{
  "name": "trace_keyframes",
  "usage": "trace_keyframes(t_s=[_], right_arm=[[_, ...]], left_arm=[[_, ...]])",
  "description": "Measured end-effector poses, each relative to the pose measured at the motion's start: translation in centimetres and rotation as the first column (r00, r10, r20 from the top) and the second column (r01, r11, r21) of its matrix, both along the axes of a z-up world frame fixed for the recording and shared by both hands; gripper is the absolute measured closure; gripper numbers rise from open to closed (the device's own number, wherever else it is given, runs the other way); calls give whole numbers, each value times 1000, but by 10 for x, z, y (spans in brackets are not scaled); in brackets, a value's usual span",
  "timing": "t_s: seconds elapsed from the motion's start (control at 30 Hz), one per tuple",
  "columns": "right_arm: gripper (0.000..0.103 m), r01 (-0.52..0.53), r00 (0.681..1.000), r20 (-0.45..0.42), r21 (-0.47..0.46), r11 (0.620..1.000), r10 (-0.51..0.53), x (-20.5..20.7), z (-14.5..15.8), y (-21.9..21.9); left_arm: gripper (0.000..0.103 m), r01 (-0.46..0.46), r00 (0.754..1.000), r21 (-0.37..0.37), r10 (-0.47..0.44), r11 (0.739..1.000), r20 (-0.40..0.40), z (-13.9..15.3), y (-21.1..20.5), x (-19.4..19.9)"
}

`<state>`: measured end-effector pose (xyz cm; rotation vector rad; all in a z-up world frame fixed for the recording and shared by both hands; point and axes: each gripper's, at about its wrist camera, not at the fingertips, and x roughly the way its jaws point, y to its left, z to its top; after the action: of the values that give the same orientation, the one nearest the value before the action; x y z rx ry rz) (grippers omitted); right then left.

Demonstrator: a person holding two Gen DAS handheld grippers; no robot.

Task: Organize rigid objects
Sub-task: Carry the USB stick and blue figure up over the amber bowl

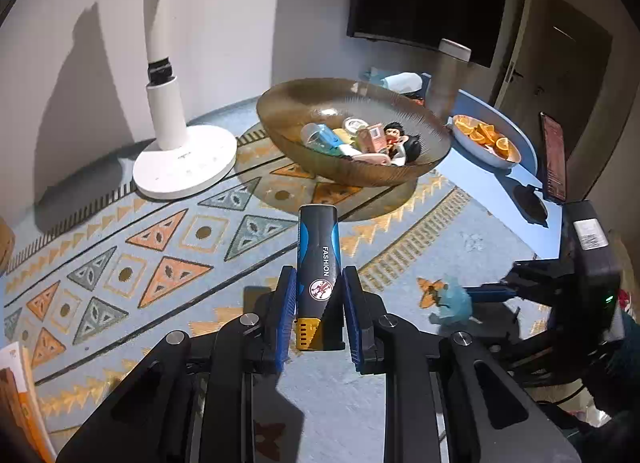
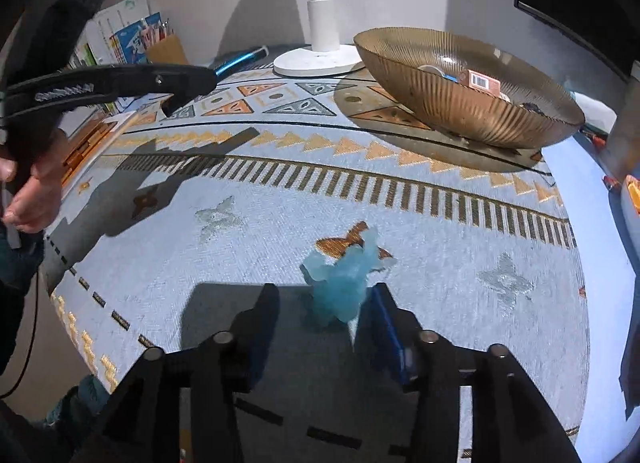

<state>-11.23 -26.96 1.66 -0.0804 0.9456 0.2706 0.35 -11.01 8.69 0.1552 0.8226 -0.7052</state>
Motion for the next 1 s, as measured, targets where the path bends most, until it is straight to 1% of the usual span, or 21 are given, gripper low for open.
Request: trace_keyframes(t_s=[0.07,0.13,0.2,0.27,0.33,0.4,0.47,0.53,0.57,0.6,0.67,0.73,0.8,0.87,0.9,1.0], right_arm=[[56,28,1000,16,-37,999,-27,6,-2,5],[69,43,999,37,-66,997,-40,9,-1,11],[68,32,998,48,-71,997,-29,11,0,15],[69,19,997,78,-72,997,-13,10,8,17],[69,14,992,127,-57,998,-6,12,27,11],[68,23,981,193,-29,999,-17,14,54,-1],[68,59,961,270,-11,998,-54,19,82,-17],[68,97,933,347,11,995,-94,24,112,-36],[68,121,911,394,30,992,-123,29,129,-49],[68,140,897,417,42,989,-145,30,137,-55],[68,209,858,464,77,975,-221,39,156,-76],[68,234,837,480,119,965,-262,43,164,-89],[68,246,822,486,165,955,-296,48,170,-104],[68,269,807,493,186,945,-327,53,173,-118],[68,281,801,492,192,940,-340,56,173,-124],[68,299,799,479,208,931,-364,67,172,-140]], left_arm=[[83,4,1000,-6,-4,1000,7,4,-1,-3],[83,8,1000,-13,-8,1000,16,9,-3,-5],[83,9,999,-12,-8,1000,31,16,-6,-6],[83,1,998,-19,0,1000,58,28,-9,-5],[83,-11,996,-51,15,999,87,45,-11,-1],[83,-24,993,-91,35,996,116,64,-13,3],[83,-42,986,-142,64,989,154,88,-15,7],[83,-53,976,-174,88,983,197,107,-18,11],[83,-62,969,-189,105,980,224,116,-20,12],[83,-72,962,-209,123,975,244,124,-22,13],[83,-75,953,-240,141,968,268,134,-29,16],[83,-69,949,-258,143,964,281,140,-40,22],[83,-64,950,-251,136,966,282,142,-52,30],[83,-64,950,-243,134,968,283,140,-62,40],[83,-63,952,-246,132,967,277,138,-66,45],[83,-57,960,-256,123,965,252,130,-73,60]])
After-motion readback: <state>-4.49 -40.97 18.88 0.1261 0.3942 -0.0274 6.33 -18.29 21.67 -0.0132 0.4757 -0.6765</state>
